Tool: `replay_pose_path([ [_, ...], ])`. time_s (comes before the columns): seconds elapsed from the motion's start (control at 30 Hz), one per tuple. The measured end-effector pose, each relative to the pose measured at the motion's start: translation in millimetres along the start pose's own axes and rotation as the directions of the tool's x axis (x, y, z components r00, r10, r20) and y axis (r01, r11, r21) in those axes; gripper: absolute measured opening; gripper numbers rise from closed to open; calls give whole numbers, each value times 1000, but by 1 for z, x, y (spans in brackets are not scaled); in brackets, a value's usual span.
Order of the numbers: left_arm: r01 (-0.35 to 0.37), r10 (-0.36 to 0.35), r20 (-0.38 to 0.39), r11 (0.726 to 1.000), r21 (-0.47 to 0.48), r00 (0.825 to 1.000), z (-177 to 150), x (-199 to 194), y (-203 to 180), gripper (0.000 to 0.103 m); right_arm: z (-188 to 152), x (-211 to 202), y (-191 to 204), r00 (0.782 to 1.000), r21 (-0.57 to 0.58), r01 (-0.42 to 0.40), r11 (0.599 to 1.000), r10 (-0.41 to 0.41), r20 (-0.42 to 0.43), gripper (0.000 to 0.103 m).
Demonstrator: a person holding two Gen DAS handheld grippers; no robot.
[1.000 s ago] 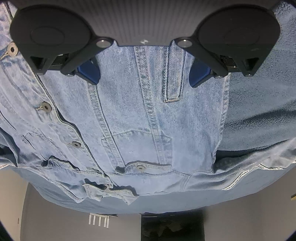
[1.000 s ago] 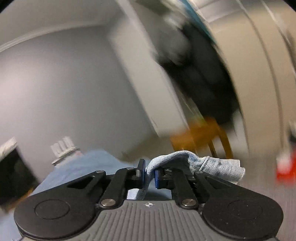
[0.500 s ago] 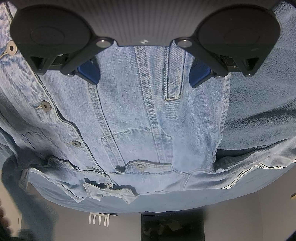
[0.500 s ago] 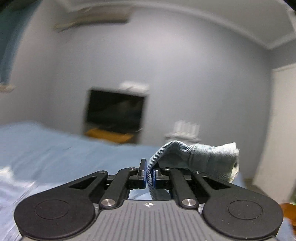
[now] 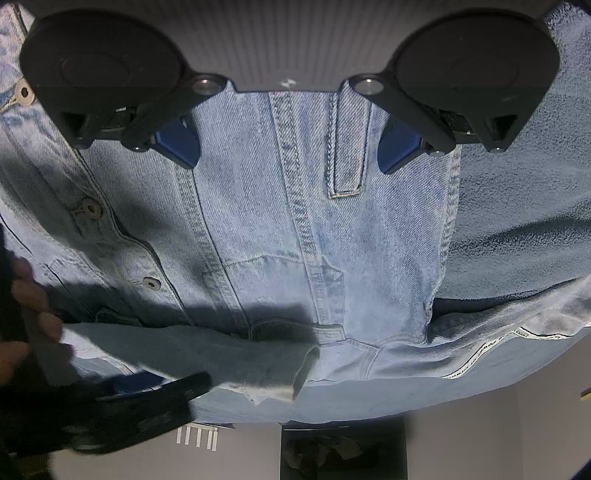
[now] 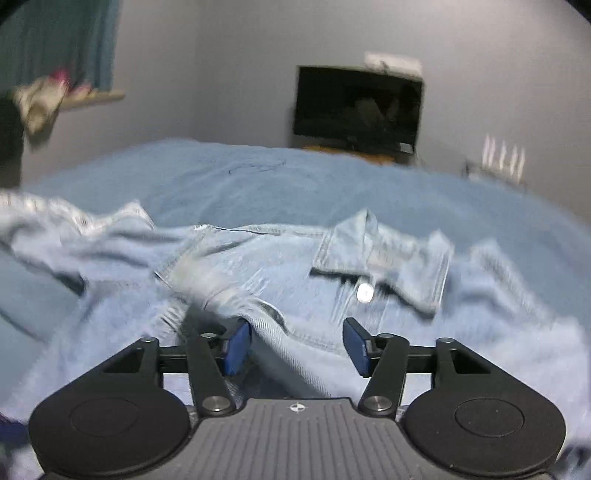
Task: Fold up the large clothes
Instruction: 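Lay the sleeve across the jacket chest and open the right gripper, then grasp the other sleeve cuff with the left gripper and lift it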
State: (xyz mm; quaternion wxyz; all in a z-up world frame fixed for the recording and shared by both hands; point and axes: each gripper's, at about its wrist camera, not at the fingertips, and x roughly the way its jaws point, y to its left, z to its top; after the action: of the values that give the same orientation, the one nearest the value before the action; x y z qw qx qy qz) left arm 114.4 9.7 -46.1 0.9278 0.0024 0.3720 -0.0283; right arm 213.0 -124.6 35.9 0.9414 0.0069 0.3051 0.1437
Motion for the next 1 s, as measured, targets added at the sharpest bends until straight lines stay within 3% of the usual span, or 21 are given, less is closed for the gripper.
replay_pose_path([
  [0.23, 9, -9, 3, 1000, -6, 1000, 0, -1, 2, 103, -8, -41, -52, 994, 258, -113, 959, 110, 30, 62],
  [0.27, 7, -7, 5, 1000, -5, 1000, 0, -1, 2, 103, -9, -46, -54, 995, 260, -100, 961, 95, 32, 62],
  [0.37, 8, -8, 10, 1000, -6, 1000, -1, -1, 2, 103, -13, -39, -54, 998, 208, 57, 976, -55, -16, 61],
  [0.5, 15, -14, 15, 1000, -8, 1000, -2, -2, 3, 103, -30, -3, -61, 972, 98, 154, 983, -133, -191, 58],
  [0.53, 18, -18, 16, 1000, -11, 1000, -2, -1, 4, 103, -34, 0, -62, 970, 67, 157, 985, -141, -200, 58],
  [0.63, 33, -32, 15, 999, -22, 999, 0, -2, 8, 103, -36, -25, -63, 981, 61, 137, 989, -127, -144, 60],
  [0.8, 88, -84, 46, 990, -108, 995, 13, -8, 26, 103, -53, -107, -65, 995, 53, 97, 994, -98, 15, 99],
  [0.9, 62, -44, 91, 978, -199, 995, 27, -19, 50, 103, -73, -148, -68, 990, 45, 116, 992, -119, 76, 103],
  [1.0, -9, 50, 135, 956, -293, 990, 47, -34, 87, 103, -86, -161, -74, 985, 77, 152, 985, -157, 63, 103],
])
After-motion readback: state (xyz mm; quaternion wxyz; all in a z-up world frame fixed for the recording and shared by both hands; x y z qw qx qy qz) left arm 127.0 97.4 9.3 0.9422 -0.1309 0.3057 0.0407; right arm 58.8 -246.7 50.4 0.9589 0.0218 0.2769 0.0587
